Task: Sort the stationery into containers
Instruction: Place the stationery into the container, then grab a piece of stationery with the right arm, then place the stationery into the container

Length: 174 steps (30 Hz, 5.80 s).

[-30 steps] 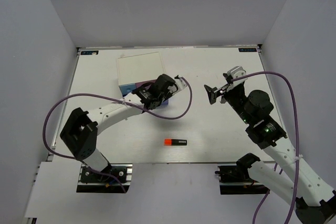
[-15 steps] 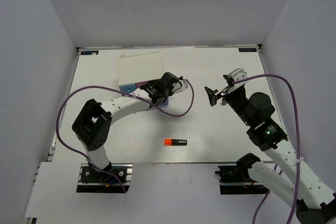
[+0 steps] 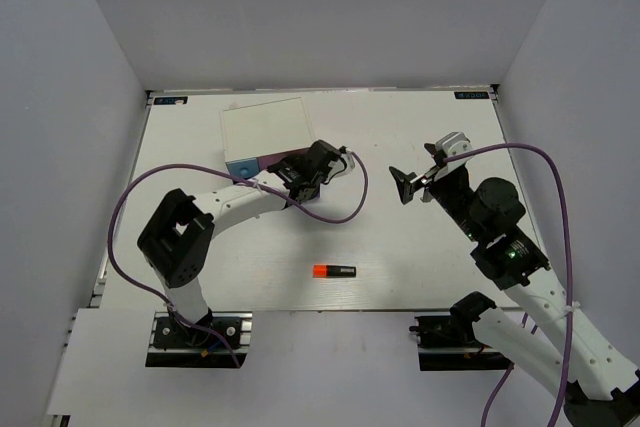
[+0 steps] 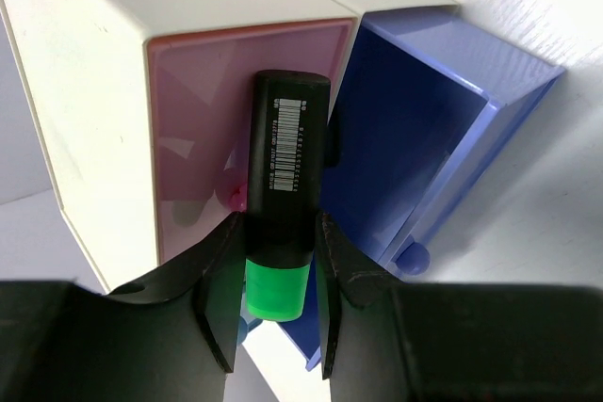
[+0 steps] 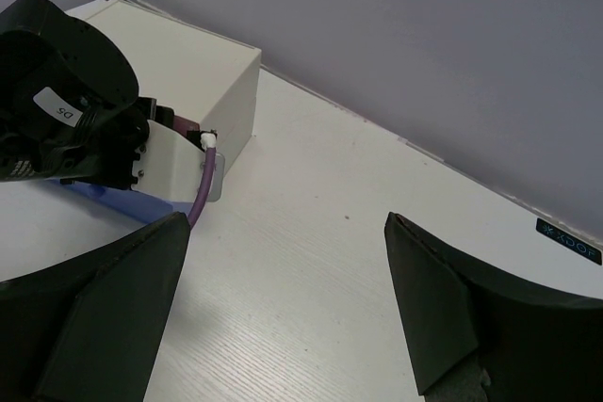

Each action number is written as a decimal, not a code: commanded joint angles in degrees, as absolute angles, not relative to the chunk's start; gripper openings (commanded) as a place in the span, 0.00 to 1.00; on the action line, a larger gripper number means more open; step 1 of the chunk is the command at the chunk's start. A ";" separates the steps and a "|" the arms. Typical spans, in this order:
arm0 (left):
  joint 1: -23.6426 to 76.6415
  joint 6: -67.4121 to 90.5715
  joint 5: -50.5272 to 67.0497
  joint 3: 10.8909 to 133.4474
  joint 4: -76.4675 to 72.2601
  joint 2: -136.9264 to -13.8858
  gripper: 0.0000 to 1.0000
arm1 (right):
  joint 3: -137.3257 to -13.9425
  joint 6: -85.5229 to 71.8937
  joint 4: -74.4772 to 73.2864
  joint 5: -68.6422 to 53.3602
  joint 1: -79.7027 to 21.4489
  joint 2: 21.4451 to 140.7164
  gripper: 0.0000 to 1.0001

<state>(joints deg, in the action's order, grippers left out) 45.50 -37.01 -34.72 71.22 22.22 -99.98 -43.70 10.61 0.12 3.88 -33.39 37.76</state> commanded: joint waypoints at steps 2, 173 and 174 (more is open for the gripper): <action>45.62 -36.56 -37.62 71.10 22.67 -99.76 0.37 | -43.77 10.02 2.02 3.43 -33.49 37.09 0.90; 50.80 12.39 -12.92 34.89 11.95 -13.80 0.76 | -99.84 55.98 -26.79 -7.56 -58.80 116.98 0.00; 50.80 12.39 -12.92 34.89 11.95 -13.28 0.76 | -101.15 55.99 -27.33 -7.91 -58.71 117.94 0.00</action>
<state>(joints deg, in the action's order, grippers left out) 51.11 13.15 -14.57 34.96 12.95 -13.98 -97.27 55.11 -21.96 -2.79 -58.52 116.77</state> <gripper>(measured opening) 0.762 0.008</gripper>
